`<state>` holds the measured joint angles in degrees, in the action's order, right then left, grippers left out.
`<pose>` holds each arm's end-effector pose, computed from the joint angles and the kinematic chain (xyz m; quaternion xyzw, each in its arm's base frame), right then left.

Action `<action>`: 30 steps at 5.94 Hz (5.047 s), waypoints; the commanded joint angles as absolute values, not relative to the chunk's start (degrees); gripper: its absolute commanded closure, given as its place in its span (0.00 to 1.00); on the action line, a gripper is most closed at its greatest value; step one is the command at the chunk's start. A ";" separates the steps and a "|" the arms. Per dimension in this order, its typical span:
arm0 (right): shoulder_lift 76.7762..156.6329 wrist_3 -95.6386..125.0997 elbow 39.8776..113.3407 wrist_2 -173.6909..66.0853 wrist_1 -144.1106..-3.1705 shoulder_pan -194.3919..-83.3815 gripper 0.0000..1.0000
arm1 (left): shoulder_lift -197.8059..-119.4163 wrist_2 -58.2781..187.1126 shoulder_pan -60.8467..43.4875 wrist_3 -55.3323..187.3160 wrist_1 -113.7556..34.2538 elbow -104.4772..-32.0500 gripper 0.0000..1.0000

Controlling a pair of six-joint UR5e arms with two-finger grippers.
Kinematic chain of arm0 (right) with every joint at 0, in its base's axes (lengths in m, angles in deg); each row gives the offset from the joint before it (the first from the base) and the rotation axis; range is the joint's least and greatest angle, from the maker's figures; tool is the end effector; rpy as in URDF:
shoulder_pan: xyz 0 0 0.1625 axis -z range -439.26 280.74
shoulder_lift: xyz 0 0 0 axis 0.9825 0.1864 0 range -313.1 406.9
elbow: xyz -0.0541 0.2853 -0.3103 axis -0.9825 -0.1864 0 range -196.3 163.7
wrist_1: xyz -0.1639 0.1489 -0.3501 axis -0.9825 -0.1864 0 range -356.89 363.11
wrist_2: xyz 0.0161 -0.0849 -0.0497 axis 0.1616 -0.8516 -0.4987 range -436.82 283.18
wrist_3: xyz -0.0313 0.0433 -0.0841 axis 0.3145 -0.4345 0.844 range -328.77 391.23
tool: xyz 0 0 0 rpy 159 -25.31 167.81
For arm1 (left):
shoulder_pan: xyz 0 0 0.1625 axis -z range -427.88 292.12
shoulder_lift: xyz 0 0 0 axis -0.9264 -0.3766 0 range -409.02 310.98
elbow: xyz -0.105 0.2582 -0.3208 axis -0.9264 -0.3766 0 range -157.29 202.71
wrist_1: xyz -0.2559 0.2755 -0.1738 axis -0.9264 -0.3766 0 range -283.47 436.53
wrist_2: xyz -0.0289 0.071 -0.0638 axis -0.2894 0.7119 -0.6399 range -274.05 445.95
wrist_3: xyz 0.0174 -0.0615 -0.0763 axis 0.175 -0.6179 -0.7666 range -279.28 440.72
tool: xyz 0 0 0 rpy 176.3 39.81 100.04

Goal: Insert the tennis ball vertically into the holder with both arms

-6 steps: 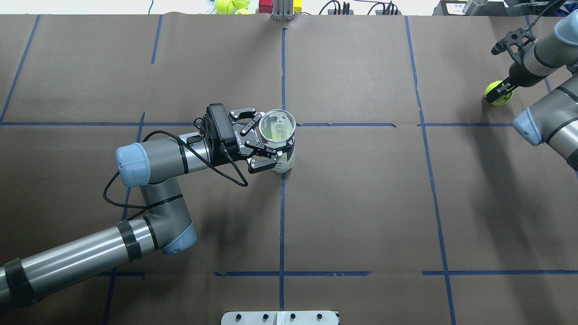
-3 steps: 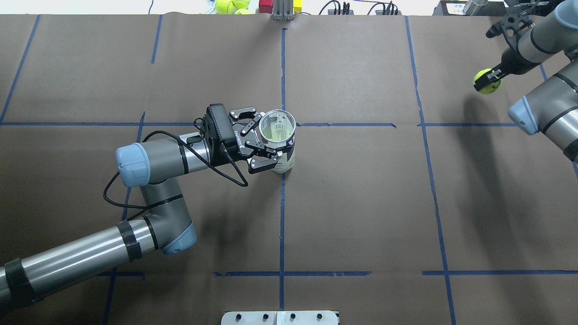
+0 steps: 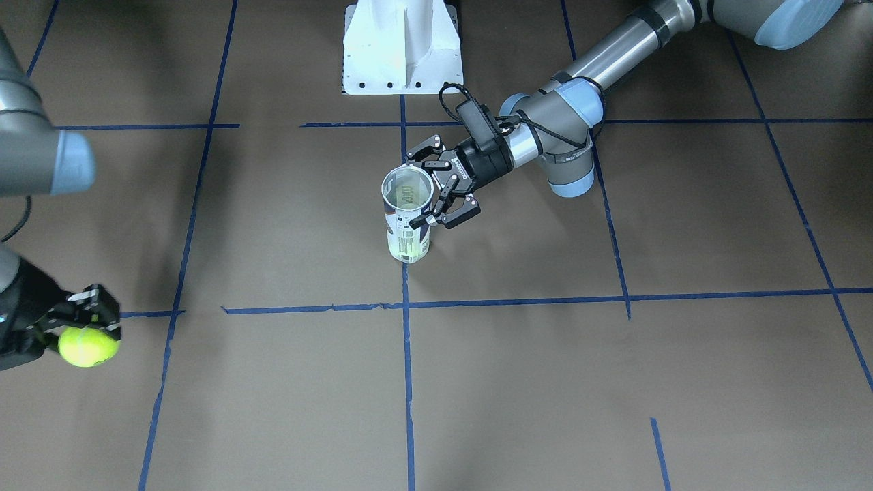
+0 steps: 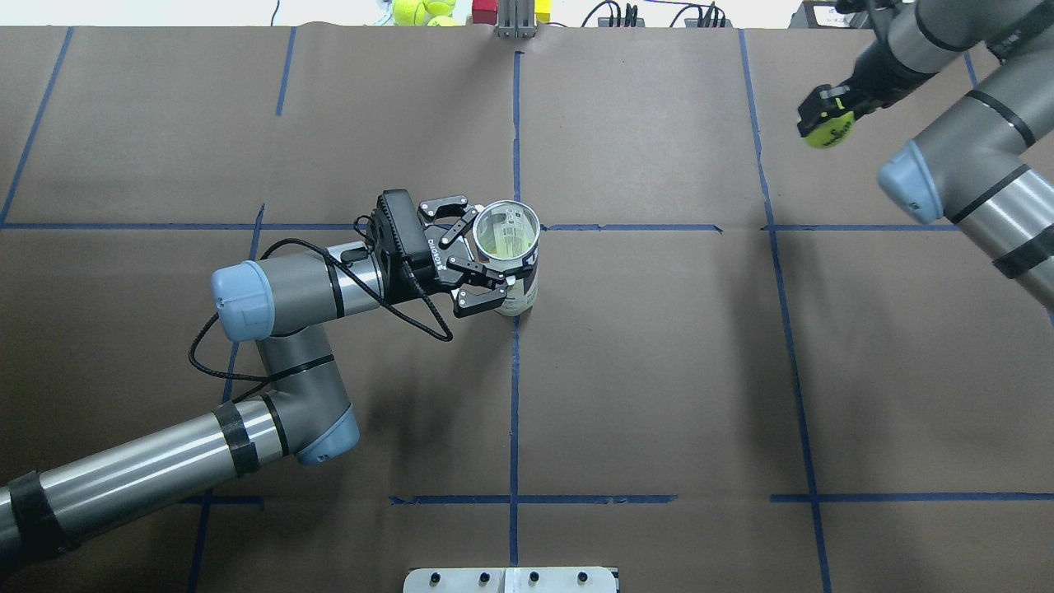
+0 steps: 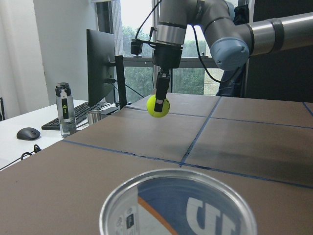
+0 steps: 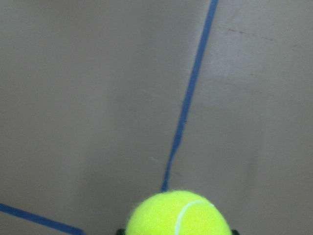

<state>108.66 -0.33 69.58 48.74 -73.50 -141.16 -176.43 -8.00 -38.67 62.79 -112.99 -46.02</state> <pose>-0.2574 -0.6419 0.3802 0.1217 -0.4031 -0.0709 0.9042 0.5329 -0.4429 0.2581 0.6424 0.5507 0.2216 0.4847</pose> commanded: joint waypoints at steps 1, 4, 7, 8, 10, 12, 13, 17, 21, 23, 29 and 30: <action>106.23 -17.37 78.32 45.20 -77.83 -134.32 0.92 | -176.46 -8.00 -38.61 62.88 -112.96 -46.02 0.20; 93.62 -31.38 91.00 37.79 -102.57 -123.14 0.92 | -176.55 -6.87 -38.70 62.88 -112.88 -46.02 0.20; 85.23 -40.64 90.76 34.11 -107.28 -116.36 0.91 | -176.55 -6.86 -38.78 62.88 -112.79 -45.85 0.20; 83.39 -41.10 89.10 33.66 -107.28 -115.91 0.91 | -176.55 -6.86 -38.78 62.88 -112.79 -45.85 0.20; 78.91 -41.10 82.27 32.86 -106.94 -115.82 0.91 | -176.55 -6.86 -38.96 62.88 -112.79 -45.85 0.20; 79.15 -40.23 81.61 31.63 -106.67 -115.38 0.90 | -176.63 -6.86 -39.05 62.88 -112.79 -45.85 0.20; 79.41 -39.96 81.18 31.55 -106.67 -115.38 0.80 | -176.63 -6.78 -39.05 62.88 -112.79 -45.85 0.20; 80.03 -38.29 81.61 31.54 -106.67 -115.29 0.01 | -176.63 -6.86 -39.05 62.88 -112.79 -45.85 0.20; 80.81 -34.62 83.71 32.42 -107.11 -116.07 0.00 | -176.63 -6.78 -38.87 62.79 -112.96 -46.20 0.16; 86.34 -29.01 88.27 33.64 -107.20 -118.70 0.00 | -176.55 -6.77 -38.35 62.10 -113.14 -48.91 0.10; 103.20 0.57 93.13 42.52 -106.41 -134.68 0.00 | -176.20 -6.86 -29.14 55.59 -110.78 -52.18 0.08; 106.45 7.26 93.13 43.66 -106.41 -137.93 0.00 | -174.02 -6.86 -27.11 55.59 -109.90 -52.09 0.07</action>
<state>103.23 0.64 93.08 42.61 -106.48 -134.80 -175.54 -6.85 -29.28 55.73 -110.94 -52.10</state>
